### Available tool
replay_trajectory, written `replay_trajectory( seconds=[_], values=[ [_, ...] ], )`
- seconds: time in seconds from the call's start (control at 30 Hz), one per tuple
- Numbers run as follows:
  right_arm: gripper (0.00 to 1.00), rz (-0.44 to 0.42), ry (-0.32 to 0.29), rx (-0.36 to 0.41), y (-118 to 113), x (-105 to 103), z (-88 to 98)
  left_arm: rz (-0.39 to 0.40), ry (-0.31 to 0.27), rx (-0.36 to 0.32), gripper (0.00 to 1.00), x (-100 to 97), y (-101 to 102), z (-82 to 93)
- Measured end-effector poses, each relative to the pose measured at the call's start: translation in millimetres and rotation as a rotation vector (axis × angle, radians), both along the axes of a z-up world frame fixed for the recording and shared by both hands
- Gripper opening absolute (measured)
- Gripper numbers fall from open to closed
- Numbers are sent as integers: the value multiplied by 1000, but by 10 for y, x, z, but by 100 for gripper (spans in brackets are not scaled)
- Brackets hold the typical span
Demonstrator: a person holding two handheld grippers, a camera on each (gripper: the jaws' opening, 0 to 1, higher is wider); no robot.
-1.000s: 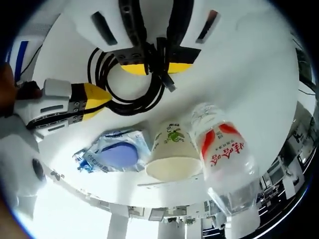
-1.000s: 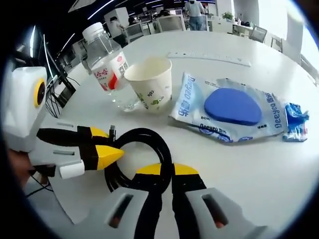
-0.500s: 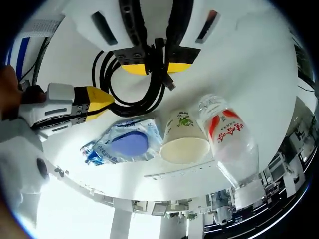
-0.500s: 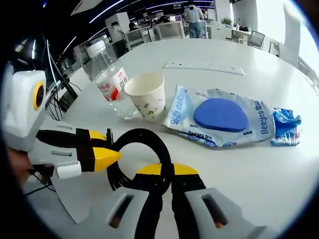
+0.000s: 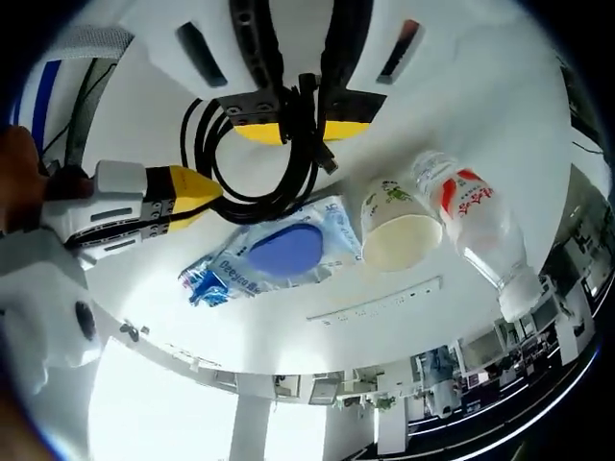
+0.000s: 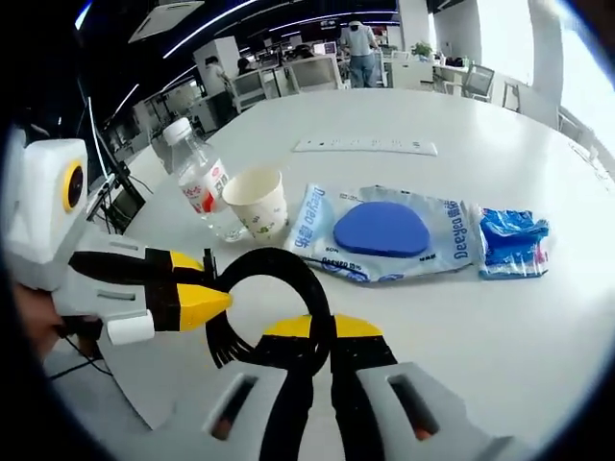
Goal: Arrange the tabletop items into an orderly group along one side of the table until the central work area is clear of visible clutter.
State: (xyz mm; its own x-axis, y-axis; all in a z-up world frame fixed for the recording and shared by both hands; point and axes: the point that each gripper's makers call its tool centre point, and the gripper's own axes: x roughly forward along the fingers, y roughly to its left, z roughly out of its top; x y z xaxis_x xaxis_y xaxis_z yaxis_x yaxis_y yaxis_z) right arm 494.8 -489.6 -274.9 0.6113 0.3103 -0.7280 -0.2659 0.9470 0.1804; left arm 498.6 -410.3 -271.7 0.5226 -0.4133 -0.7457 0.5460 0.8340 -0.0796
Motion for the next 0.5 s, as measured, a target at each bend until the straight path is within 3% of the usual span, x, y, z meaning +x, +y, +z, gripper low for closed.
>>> replay_trajectory(
  seconds=[0.5],
  values=[
    [2, -84, -19, -18, -781, -68, 147, -91, -22, -30, 9, -27, -788, 137]
  ],
)
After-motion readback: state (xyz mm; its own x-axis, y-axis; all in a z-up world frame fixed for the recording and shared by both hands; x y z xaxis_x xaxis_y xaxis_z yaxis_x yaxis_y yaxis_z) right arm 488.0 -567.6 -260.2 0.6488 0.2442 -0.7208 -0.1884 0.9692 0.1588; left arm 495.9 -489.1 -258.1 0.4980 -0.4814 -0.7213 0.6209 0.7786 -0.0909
